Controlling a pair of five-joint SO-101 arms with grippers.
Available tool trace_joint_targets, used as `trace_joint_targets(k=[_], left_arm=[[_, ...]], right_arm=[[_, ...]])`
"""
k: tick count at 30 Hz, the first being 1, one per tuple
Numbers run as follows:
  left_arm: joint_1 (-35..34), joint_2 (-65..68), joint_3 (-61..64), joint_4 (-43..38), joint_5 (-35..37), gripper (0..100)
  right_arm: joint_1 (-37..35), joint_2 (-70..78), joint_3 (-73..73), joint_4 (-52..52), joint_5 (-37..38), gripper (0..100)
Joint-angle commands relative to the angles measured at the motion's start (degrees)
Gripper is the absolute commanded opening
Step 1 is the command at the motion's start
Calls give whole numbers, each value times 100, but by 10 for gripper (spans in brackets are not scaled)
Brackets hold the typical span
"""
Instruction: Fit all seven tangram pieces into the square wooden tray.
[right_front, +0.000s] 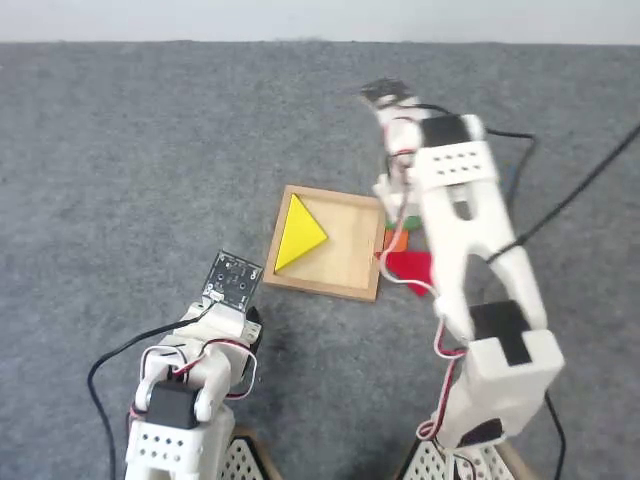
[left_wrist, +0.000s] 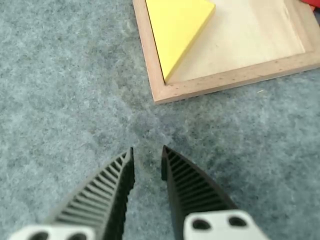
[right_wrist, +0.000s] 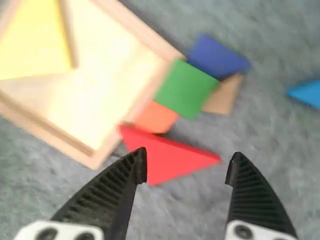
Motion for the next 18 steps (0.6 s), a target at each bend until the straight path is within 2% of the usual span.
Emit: trace_joint_targets(k=[1,5,8,14,18], left_arm=[[9,-9,-40,26,35,88],[9,-9,-40,26,35,88],[9,-9,-40,26,35,88],[9,-9,-40,26,35,88],[9,-9,-40,26,35,88]], right_arm=[[330,-822,967,-479,352,257],[330,-1411,2734,-1499,475,328],[400,-1895,3596,-1851,475,368],[1868,-2009,3798,-2044,633,301],[2299,-1481,3798,-2149,1090,303]])
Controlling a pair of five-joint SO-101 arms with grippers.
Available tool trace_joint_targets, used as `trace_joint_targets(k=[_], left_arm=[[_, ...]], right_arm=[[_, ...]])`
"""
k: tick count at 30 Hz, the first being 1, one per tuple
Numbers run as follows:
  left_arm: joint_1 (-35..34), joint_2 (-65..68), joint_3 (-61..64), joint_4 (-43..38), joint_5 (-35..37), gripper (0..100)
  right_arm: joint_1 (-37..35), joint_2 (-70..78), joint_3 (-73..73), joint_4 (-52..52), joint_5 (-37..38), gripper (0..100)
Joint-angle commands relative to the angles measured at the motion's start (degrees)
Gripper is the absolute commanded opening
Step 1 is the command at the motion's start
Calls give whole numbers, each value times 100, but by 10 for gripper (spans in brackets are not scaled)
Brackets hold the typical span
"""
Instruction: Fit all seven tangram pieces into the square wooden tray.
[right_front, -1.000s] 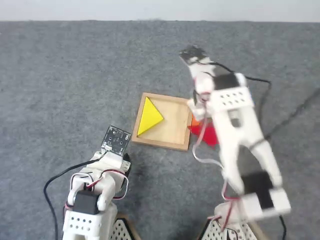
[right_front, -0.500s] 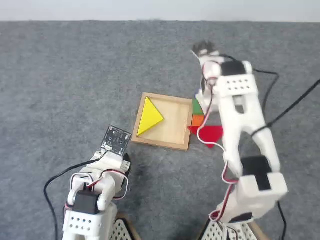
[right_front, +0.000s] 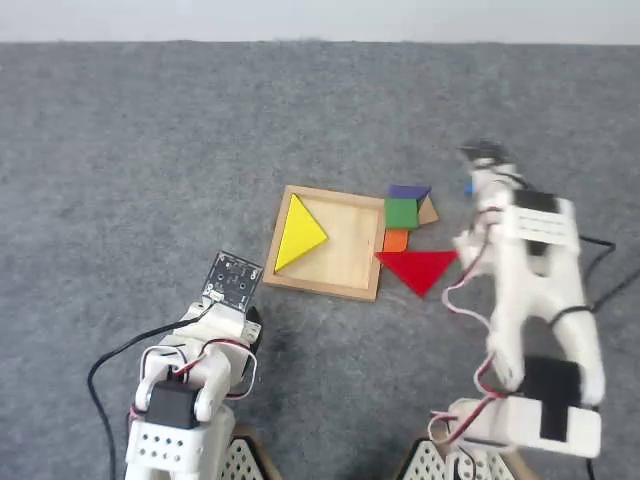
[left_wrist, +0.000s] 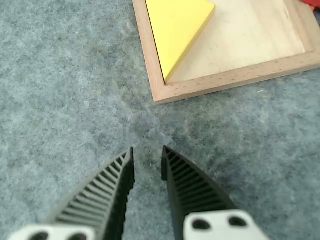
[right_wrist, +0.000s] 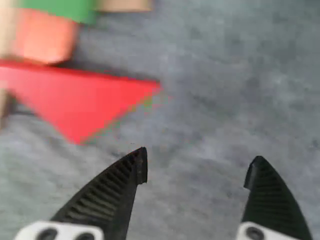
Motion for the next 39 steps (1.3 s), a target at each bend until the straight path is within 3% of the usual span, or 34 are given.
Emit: trace_joint_targets(k=[1,7,15,25,39], left_arm=[[9,-9,-40,26,35,88],[9,-9,-40,26,35,88],[9,-9,-40,26,35,88],[9,-9,-40,26,35,88],[9,-9,-40,26,35,88]], right_arm=[[251,286,-35,-224,308,303],[-31,936,-35,-840,290,303],[-980,1235,-44,-989,0,301],[-1244,1244,-44,-1191,-255,300],[-2009,1235,-598,-725,-958,299]])
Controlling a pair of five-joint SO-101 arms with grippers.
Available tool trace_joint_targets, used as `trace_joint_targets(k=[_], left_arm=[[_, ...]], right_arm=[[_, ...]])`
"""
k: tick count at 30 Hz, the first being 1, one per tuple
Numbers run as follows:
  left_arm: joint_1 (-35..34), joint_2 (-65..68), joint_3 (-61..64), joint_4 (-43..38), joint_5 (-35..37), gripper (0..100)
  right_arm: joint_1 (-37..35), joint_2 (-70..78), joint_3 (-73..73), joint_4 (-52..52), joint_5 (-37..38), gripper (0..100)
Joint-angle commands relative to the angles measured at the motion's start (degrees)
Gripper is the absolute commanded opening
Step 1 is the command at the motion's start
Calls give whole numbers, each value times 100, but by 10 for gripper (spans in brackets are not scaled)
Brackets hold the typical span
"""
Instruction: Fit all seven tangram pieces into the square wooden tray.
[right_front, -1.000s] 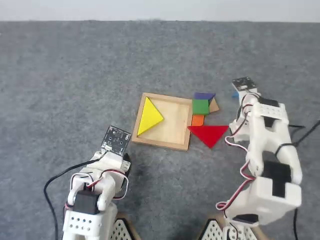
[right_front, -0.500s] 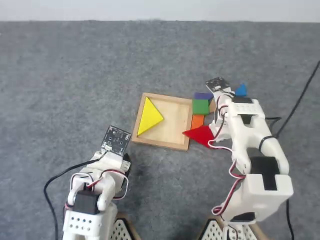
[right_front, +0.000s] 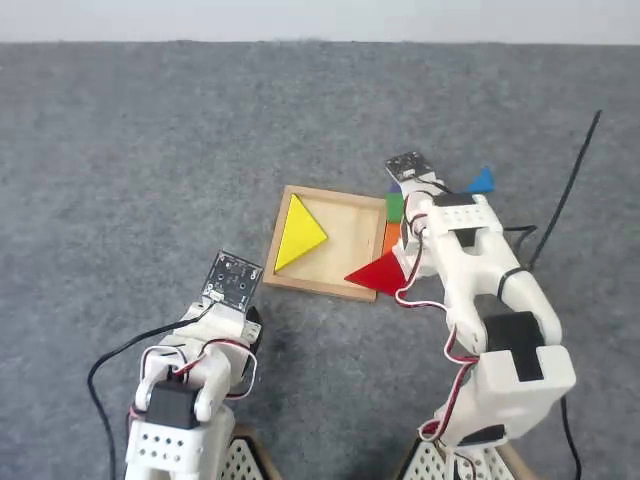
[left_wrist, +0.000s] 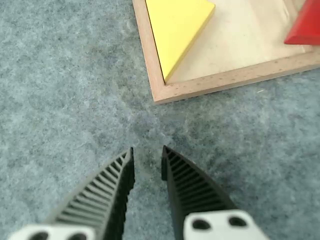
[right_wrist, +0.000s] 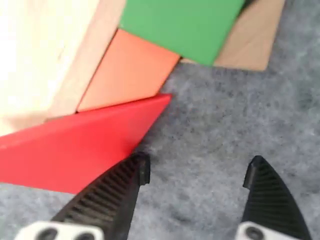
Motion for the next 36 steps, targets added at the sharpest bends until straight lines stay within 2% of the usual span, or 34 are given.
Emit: trace_joint_targets(k=[1,10,16,22,28,32,36], left_arm=[[9,-9,-40,26,35,88],[9,-9,-40,26,35,88],[9,-9,-40,26,35,88],[9,-9,-40,26,35,88],[9,-9,-40,26,35,88],[9,-9,-40,26,35,88],[9,-9,-40,26,35,88]], right_arm=[[-268,-57,-484,189,-123,299],[-848,-4,-730,215,-343,299],[-901,-57,-721,242,-378,299],[-892,-585,-1090,963,-536,299],[-1121,-1077,-862,1068,-554,299],[-1024,-1244,-484,1077,-527,299],[-576,-1789,343,1015,-501,299]])
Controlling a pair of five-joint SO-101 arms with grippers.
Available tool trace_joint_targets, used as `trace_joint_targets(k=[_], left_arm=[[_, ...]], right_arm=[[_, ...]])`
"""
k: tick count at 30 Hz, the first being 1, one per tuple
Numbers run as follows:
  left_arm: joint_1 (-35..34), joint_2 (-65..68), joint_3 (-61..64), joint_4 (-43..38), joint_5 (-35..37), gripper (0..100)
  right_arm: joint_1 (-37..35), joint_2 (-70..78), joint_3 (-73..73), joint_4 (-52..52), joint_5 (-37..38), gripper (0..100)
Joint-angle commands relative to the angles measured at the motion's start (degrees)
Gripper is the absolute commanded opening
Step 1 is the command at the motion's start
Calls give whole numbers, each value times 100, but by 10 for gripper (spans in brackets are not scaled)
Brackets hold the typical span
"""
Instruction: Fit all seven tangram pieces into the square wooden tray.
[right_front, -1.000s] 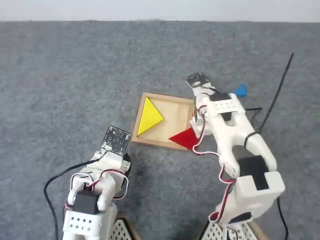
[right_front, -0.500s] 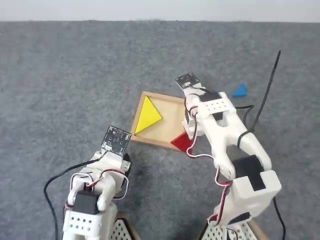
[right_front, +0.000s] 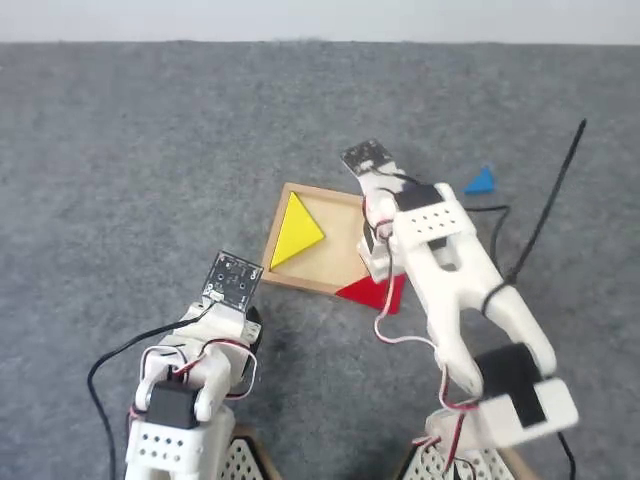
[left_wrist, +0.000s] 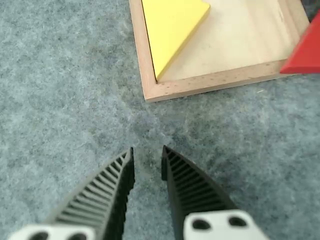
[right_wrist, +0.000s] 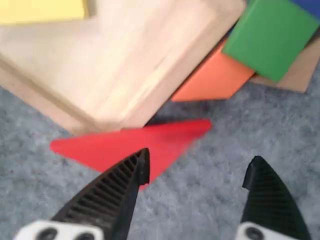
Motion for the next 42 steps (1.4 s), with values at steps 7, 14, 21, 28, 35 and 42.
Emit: trace_joint_targets(k=[7,14,21,28,35,42], left_arm=[[9,-9,-40,26,35,88],[9,-9,-40,26,35,88],[9,-9,-40,26,35,88],[9,-9,-40,26,35,88],[9,-9,-40,26,35,88],[9,-9,-40,26,35,88]], right_arm=[[734,-620,1767,-1182,334,299],[435,435,1240,-1235,299,299],[-75,541,1029,-1200,62,299],[-198,558,712,-1191,-255,299],[-541,611,-246,-734,-501,299],[-541,857,-862,-655,-501,299]])
